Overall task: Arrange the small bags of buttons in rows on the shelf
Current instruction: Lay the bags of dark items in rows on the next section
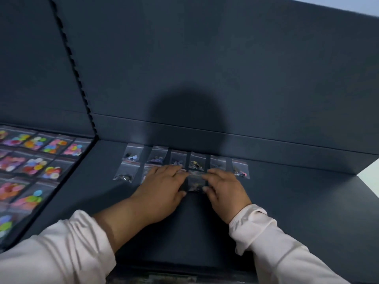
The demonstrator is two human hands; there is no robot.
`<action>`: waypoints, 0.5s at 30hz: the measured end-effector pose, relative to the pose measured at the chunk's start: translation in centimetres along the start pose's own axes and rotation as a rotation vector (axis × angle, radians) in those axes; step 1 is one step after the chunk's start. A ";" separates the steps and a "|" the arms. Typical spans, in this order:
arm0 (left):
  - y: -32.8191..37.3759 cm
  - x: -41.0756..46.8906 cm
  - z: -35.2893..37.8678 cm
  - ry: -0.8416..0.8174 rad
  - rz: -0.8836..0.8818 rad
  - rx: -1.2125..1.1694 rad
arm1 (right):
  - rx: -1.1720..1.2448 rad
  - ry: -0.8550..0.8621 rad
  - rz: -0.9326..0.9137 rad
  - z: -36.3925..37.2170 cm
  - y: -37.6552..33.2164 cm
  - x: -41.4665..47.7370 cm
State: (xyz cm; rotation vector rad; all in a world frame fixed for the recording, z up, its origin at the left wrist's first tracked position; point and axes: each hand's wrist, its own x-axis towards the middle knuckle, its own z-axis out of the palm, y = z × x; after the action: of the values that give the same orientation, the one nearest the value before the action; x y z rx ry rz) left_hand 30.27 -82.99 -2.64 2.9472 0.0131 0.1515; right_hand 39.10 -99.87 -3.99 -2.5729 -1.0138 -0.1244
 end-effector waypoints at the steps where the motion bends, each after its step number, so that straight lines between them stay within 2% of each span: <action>1: -0.7 -0.5 -0.5 0.008 -0.018 0.012 | -0.020 -0.032 -0.017 -0.1 -0.9 0.4; 7: -5.7 -5.2 -3.5 0.064 -0.167 0.068 | -0.103 -0.145 -0.170 -0.2 -7.8 2.4; 15: -14.1 -17.0 -8.4 0.153 -0.399 0.088 | -0.097 -0.191 -0.368 1.9 -22.0 3.6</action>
State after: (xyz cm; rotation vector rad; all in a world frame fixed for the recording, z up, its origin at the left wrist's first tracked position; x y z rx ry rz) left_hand 12.54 -67.89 1.21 2.9372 0.6371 0.3218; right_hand 26.87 -82.04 1.78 -2.4902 -1.5833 -0.0227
